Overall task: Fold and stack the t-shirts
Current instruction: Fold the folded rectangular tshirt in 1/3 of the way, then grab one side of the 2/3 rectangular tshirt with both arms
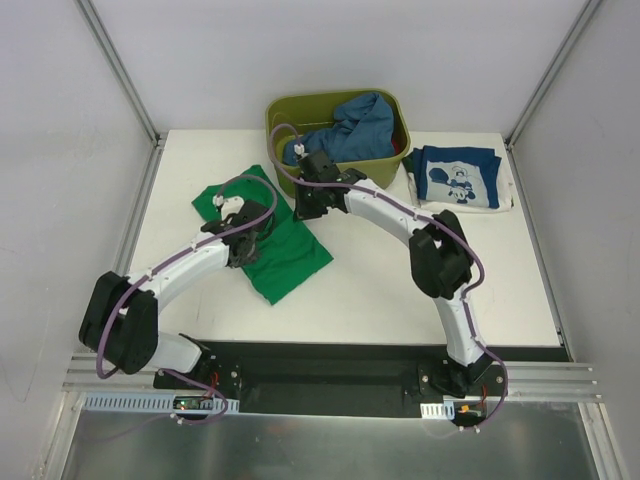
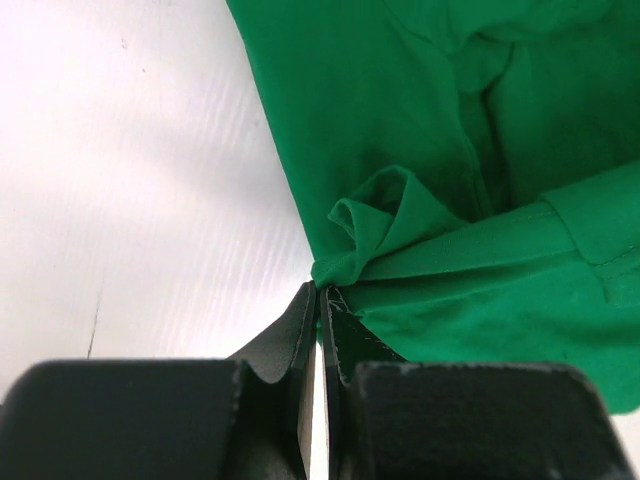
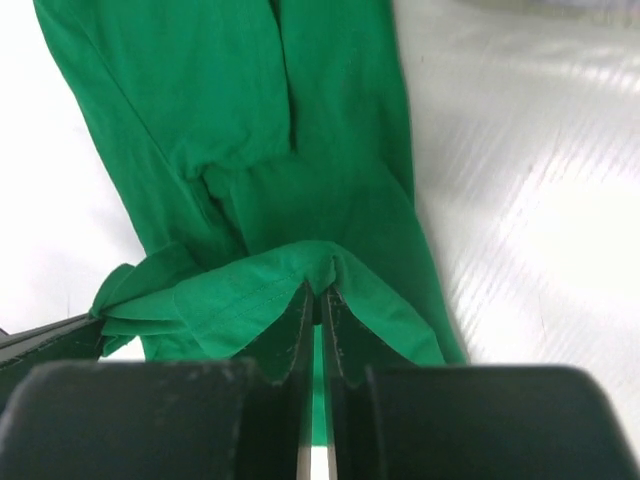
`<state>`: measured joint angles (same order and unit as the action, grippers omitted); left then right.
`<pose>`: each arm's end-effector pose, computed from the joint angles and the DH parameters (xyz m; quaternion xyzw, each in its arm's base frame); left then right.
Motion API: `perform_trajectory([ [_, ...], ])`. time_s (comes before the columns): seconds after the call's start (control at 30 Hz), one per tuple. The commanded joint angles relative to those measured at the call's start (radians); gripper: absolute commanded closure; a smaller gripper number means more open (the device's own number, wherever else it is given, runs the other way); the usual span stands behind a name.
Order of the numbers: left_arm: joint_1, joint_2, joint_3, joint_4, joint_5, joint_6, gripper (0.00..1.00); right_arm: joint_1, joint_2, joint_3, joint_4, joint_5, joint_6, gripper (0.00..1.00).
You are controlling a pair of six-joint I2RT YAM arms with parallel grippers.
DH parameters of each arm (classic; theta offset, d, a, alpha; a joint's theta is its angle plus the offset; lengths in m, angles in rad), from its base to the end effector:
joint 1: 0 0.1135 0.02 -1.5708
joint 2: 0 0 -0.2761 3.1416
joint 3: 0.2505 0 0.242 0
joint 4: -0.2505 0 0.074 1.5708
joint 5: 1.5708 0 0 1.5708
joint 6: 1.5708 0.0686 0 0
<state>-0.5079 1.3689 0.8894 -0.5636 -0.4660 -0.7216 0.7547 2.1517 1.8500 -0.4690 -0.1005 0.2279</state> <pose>0.2495 -0.1036 0.2122 -0.1600 0.9275 0.0357 0.3359 0.3706 0.3580 0.2328 -0.2584 0.8831 0.2243 0.3211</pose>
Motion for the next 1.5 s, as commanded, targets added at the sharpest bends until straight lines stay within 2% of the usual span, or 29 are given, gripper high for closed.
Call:
perform_trajectory([
  [0.0,0.031,0.045,0.051,0.022,-0.028,0.057,1.0,-0.02,0.06,0.095,0.021,-0.016,0.01,0.95],
  [0.23,0.055,0.131,0.094,0.054,0.02,0.102,0.93,-0.031,0.103,0.113,0.059,0.007,0.034,0.89],
  [0.27,0.058,0.137,0.101,0.054,0.017,0.103,0.86,-0.032,0.109,0.121,0.059,0.001,0.034,0.86],
  [0.3,0.06,0.142,0.106,0.053,0.017,0.105,0.81,-0.034,0.118,0.126,0.058,-0.017,0.034,0.74],
  [0.33,0.062,0.141,0.111,0.053,0.017,0.108,0.72,-0.035,0.122,0.13,0.058,-0.028,0.034,0.66],
  [0.37,0.062,0.136,0.112,0.051,0.024,0.111,0.52,-0.035,0.122,0.13,0.056,-0.053,0.034,0.53],
  [0.43,0.062,0.104,0.106,0.053,0.038,0.113,0.34,-0.035,0.105,0.108,0.053,-0.091,0.036,0.44],
  [0.47,0.062,0.09,0.103,0.053,0.043,0.113,0.22,-0.032,0.076,0.091,0.059,-0.129,0.039,0.29],
  [0.57,0.063,0.016,0.076,0.053,0.075,0.108,0.08,-0.022,-0.017,-0.025,0.114,-0.163,0.037,0.03],
  [0.6,0.062,-0.028,0.066,0.053,0.105,0.105,0.01,-0.017,-0.041,-0.049,0.118,-0.159,0.034,0.03],
  [0.93,0.045,-0.307,-0.067,0.08,0.35,0.103,0.01,0.038,-0.323,-0.323,0.121,-0.053,0.013,0.03],
  [1.07,0.042,-0.318,-0.127,0.139,0.508,0.123,0.01,0.061,-0.438,-0.461,0.125,0.031,0.044,0.03],
  [1.17,0.034,-0.314,-0.188,0.191,0.588,0.123,0.01,0.043,-0.458,-0.55,0.119,0.061,0.102,0.03],
  [1.27,0.02,-0.306,-0.245,0.313,0.677,0.102,0.04,0.02,-0.463,-0.638,0.157,0.033,0.157,0.03],
  [1.4,-0.024,-0.254,-0.247,0.34,0.685,0.099,0.05,0.017,-0.469,-0.699,0.204,0.033,0.188,0.03],
  [1.47,-0.049,-0.226,-0.251,0.34,0.685,0.103,0.1,0.002,-0.455,-0.701,0.196,0.042,0.2,0.03],
])
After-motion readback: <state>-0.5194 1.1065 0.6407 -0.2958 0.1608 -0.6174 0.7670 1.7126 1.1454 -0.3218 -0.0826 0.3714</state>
